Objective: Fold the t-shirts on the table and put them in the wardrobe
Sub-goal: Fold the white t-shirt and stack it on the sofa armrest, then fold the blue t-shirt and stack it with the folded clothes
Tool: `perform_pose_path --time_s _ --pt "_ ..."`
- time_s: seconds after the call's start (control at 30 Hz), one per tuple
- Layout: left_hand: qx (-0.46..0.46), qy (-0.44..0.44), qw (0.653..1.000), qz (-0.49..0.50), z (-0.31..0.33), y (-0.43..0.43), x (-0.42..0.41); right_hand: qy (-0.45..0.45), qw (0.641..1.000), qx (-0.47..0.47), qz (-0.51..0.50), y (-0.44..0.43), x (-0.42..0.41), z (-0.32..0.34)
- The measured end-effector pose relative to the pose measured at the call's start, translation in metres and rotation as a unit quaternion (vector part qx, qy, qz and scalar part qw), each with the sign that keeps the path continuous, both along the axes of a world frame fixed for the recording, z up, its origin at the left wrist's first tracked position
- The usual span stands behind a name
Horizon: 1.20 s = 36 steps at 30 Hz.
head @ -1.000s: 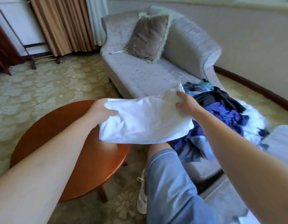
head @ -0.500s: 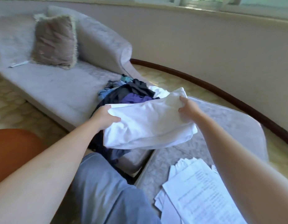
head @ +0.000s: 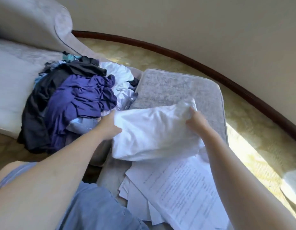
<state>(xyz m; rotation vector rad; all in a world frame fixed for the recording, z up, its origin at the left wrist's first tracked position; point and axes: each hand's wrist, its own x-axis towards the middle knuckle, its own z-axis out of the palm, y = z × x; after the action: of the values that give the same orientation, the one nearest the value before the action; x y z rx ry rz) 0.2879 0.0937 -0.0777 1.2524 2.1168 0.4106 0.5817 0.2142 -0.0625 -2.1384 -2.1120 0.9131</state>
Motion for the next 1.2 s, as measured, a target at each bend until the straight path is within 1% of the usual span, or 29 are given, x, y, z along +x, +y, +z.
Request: perform_pose_path --time_s 0.07,0.1,0.17,0.23,0.37,0.5,0.63,0.77,0.87,0.93,1.0,1.07,1.13,1.2 --pt "-0.038 0.032 0.998 -0.033 -0.012 -0.009 0.001 -0.066 0.996 -0.065 -0.018 -0.008 0.013 -0.027" --pt "-0.055 0.047 0.997 -0.041 -0.016 -0.014 -0.003 -0.096 0.992 -0.082 -0.029 -0.010 0.014 -0.036" --pt "-0.074 0.075 0.994 -0.038 -0.015 -0.019 -0.017 -0.104 0.992 -0.054 -0.048 -0.015 -0.001 -0.034" --pt "-0.072 0.105 0.992 -0.023 -0.007 -0.021 -0.034 -0.075 0.997 0.003 -0.029 -0.016 -0.029 -0.025" --pt "-0.058 0.162 0.985 0.019 0.021 -0.032 -0.073 -0.010 0.994 0.068 0.084 -0.011 -0.117 -0.006" --pt "-0.025 0.212 0.975 0.061 0.045 -0.054 -0.124 0.043 0.973 0.099 0.205 -0.015 -0.214 0.009" --pt "-0.031 0.259 0.960 0.106 0.065 -0.080 -0.173 0.031 0.946 0.113 0.301 -0.028 -0.297 0.015" --pt "-0.043 0.309 0.940 0.136 0.075 -0.103 -0.213 -0.013 0.907 0.109 0.408 -0.040 -0.358 0.008" --pt "-0.052 0.321 0.934 0.148 0.074 -0.114 -0.240 -0.029 0.884 0.159 0.439 -0.035 -0.392 0.007" --pt "-0.052 0.323 0.932 0.153 0.070 -0.120 -0.255 -0.029 0.872 0.207 0.443 -0.031 -0.415 0.010" --pt "-0.058 0.326 0.930 0.157 0.065 -0.125 -0.268 -0.040 0.865 0.228 0.445 -0.026 -0.438 0.012" --pt "-0.069 0.322 0.930 0.165 0.058 -0.129 -0.278 -0.087 0.861 0.200 0.460 -0.021 -0.457 0.010" --pt "-0.079 0.313 0.931 0.171 0.051 -0.134 -0.287 -0.128 0.862 0.134 0.472 -0.017 -0.466 0.006" --pt "-0.088 0.304 0.932 0.175 0.044 -0.138 -0.293 -0.102 0.876 0.109 0.459 -0.013 -0.466 0.000"
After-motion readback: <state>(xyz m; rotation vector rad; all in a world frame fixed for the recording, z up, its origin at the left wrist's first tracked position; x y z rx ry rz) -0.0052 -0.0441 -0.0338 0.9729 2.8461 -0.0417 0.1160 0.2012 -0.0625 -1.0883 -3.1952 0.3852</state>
